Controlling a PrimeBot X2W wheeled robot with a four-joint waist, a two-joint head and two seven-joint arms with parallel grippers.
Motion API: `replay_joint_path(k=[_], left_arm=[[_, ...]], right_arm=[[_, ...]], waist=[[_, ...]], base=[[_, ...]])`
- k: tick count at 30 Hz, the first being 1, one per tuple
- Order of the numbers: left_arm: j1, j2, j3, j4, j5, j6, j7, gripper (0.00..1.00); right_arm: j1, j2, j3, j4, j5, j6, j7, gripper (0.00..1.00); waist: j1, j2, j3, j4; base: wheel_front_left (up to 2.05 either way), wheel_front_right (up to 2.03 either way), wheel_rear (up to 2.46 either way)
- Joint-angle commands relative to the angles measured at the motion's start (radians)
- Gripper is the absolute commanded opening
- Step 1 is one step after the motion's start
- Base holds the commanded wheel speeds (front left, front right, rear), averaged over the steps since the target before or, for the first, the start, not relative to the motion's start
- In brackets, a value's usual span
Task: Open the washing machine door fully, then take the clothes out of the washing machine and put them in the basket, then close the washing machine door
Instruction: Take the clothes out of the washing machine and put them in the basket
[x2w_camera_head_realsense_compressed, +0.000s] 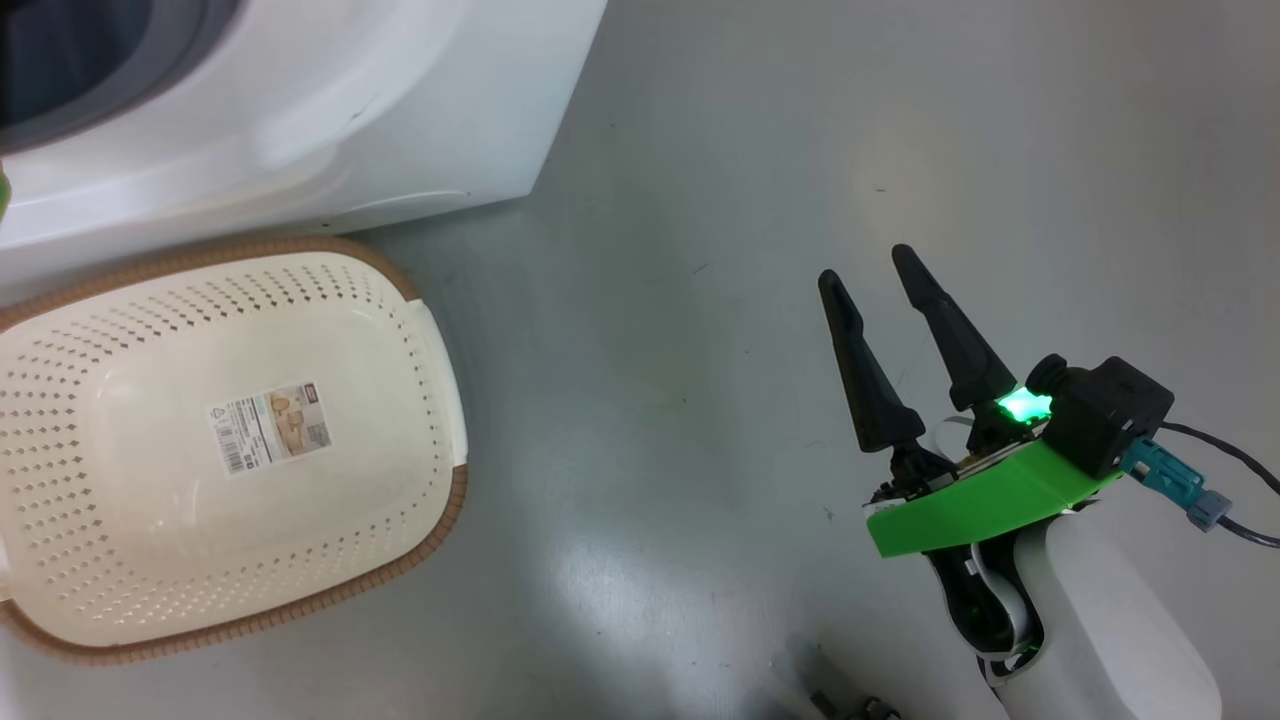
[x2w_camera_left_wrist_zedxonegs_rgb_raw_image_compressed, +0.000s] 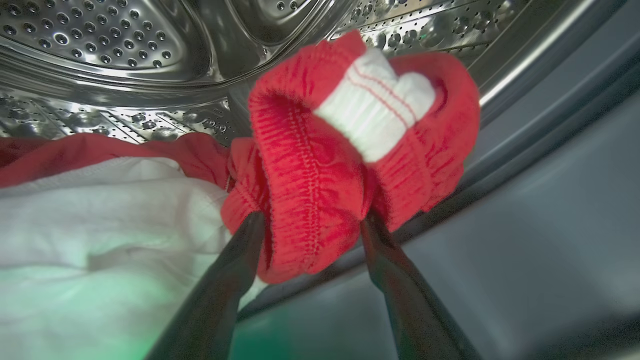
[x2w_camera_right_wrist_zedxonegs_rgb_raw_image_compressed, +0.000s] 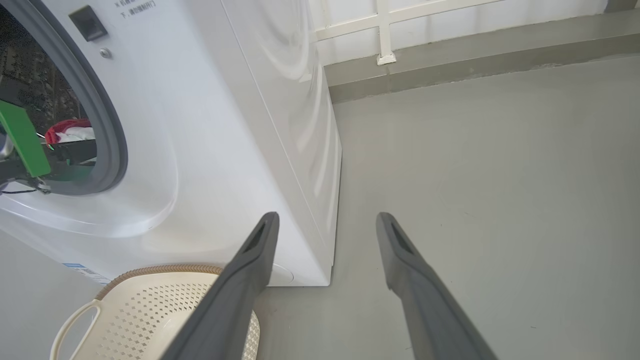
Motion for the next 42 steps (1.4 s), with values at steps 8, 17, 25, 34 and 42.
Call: replay_joint_path(k=[8,17,25,34,42], left_arm=[[-0.039,0.057,-0.045,-0.024,-0.058,0.002,-0.044,0.00],[0.002,0.020,-0.048,-0.018,-0.159,0.002,-0.112,0.00],[0.095,-0.006,0.073,-0.046,-0.163,0.002,-0.127,0.00],[0.277,-0.052,0.373,-0.163,-0.017,0.002,-0.127,0.00],[0.431,-0.116,0.596,-0.280,0.124,0.002,-0.127,0.00]], right_arm=[[0.010,0.003,0.017,-0.028,0.013,0.006,-0.006,1.00],[0.017,0.003,-0.007,-0.015,0.001,0.006,-0.006,1.00],[0.026,0.003,-0.037,-0.004,-0.026,0.006,-0.006,1.00],[0.051,0.003,-0.072,0.007,-0.059,0.006,-0.006,1.00],[0.068,0.003,-0.093,0.016,-0.078,0.006,-0.006,1.00]], waist=[[0.0000,-0.0001,-0.004,-0.004],[0.0000,-0.0001,-0.045,0.028],[0.0000,-0.0001,-0.096,0.070],[0.0000,-0.0001,-0.156,0.115],[0.0000,-0.0001,-0.197,0.143]], base=[[0.00,0.00,0.00],[0.00,0.00,0.00],[0.00,0.00,0.00],[0.00,0.00,0.00],[0.00,0.00,0.00]])
